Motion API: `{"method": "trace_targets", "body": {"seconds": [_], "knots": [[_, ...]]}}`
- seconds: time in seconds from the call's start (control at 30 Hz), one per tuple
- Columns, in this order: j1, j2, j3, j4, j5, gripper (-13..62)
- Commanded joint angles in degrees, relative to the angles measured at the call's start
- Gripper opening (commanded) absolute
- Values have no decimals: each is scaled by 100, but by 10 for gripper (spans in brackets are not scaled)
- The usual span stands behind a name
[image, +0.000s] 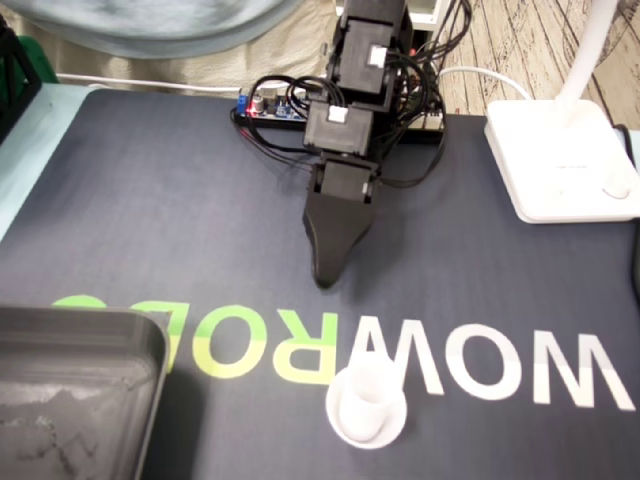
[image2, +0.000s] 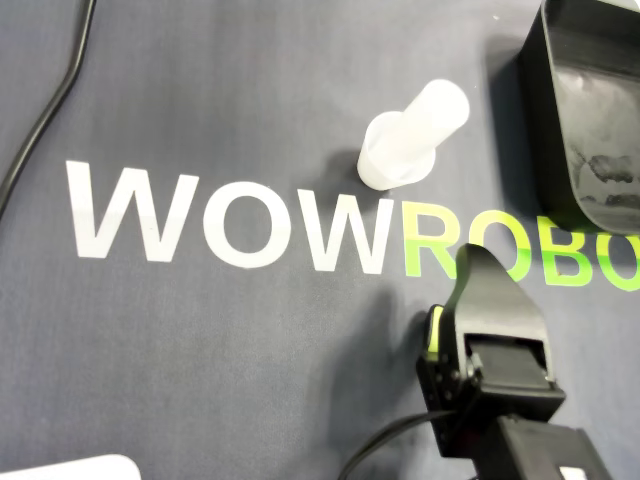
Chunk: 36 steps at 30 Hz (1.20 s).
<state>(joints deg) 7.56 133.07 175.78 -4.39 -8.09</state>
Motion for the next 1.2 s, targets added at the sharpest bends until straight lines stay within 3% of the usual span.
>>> {"method": "trace_targets", "body": {"seconds": [0.0,1.17], "knots": [[18,448,202,-167,18,344],[-62,431,202,404,9,339]]}}
